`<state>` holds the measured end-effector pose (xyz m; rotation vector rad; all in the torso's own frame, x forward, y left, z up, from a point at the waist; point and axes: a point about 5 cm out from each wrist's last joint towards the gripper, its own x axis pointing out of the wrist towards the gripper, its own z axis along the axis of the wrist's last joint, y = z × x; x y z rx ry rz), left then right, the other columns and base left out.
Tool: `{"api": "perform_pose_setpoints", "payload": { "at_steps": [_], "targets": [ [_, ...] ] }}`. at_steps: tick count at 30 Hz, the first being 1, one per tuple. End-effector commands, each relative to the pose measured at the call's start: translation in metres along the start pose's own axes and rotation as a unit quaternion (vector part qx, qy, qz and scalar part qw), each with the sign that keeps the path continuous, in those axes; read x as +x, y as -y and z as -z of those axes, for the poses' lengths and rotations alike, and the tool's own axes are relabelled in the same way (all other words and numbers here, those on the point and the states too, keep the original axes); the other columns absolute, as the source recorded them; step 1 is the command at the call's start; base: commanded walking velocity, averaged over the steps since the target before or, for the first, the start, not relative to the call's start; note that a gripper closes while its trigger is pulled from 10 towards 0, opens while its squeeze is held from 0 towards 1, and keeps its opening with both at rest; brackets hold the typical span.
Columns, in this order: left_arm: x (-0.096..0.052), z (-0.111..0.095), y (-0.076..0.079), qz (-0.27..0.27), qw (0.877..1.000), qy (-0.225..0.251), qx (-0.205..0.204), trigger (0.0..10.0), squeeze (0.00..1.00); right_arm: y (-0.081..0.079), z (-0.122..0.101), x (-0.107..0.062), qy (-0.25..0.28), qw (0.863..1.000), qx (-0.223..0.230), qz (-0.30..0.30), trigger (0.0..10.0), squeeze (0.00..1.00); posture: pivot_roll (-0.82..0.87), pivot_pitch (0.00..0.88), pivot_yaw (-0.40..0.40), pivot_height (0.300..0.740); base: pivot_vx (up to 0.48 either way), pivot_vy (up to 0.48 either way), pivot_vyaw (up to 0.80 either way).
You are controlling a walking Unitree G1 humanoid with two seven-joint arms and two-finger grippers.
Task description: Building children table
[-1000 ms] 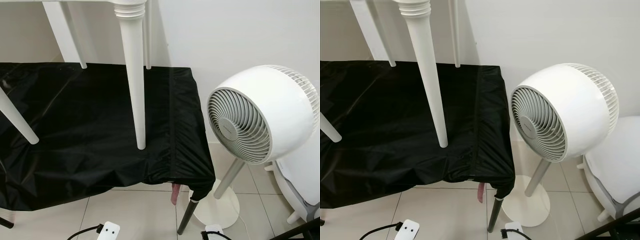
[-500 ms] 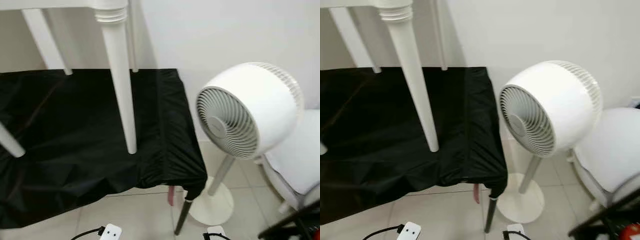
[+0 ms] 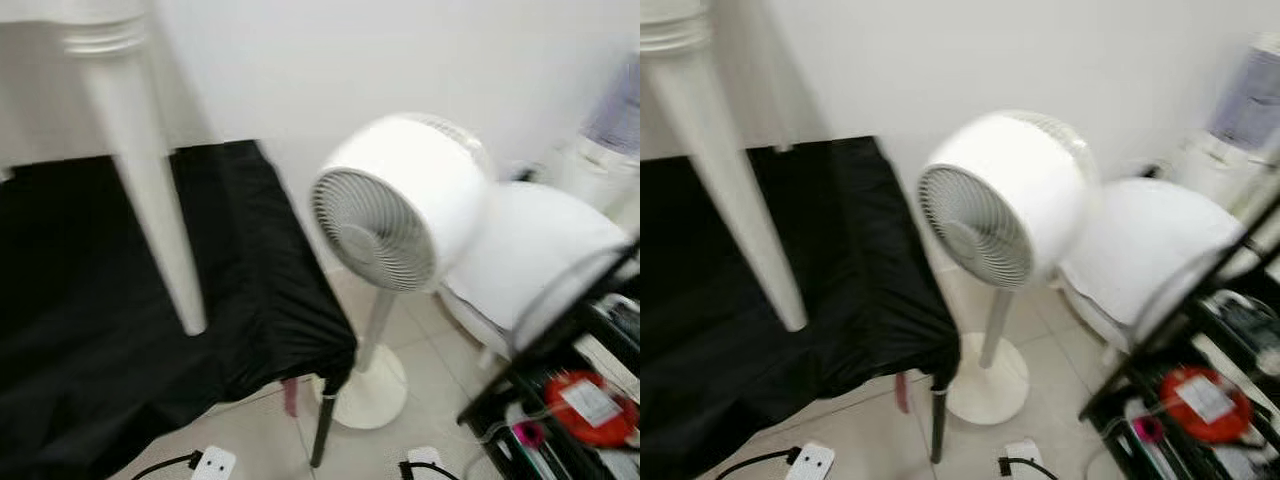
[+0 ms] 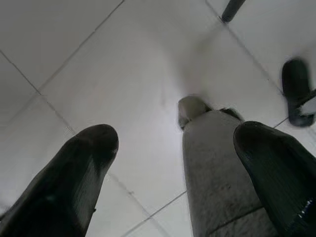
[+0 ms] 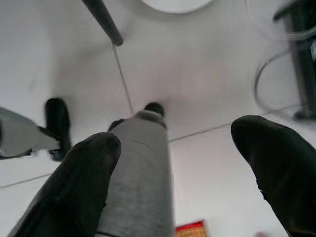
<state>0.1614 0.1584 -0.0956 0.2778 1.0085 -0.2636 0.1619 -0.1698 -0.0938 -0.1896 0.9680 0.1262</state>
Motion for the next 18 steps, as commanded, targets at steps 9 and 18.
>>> {"api": "perform_pose_setpoints", "payload": {
  "at_steps": [9,18],
  "targets": [
    [-0.0008,0.0066,0.0058,0.014,1.0,-0.011,-0.005,10.0,0.0,0.0004,0.0047,-0.0007,-0.012,1.0,-0.003,0.002,10.0,0.0,0.02,0.015,0.022,0.74,0.0,0.0,-0.31],
    [0.0006,0.0004,0.0071,0.016,1.0,-0.006,-0.001,10.0,0.0,0.0064,0.0052,-0.0014,-0.01,1.0,-0.018,-0.002,10.0,0.0,0.02,0.026,0.022,0.74,0.0,0.0,0.0]
  ]
}}
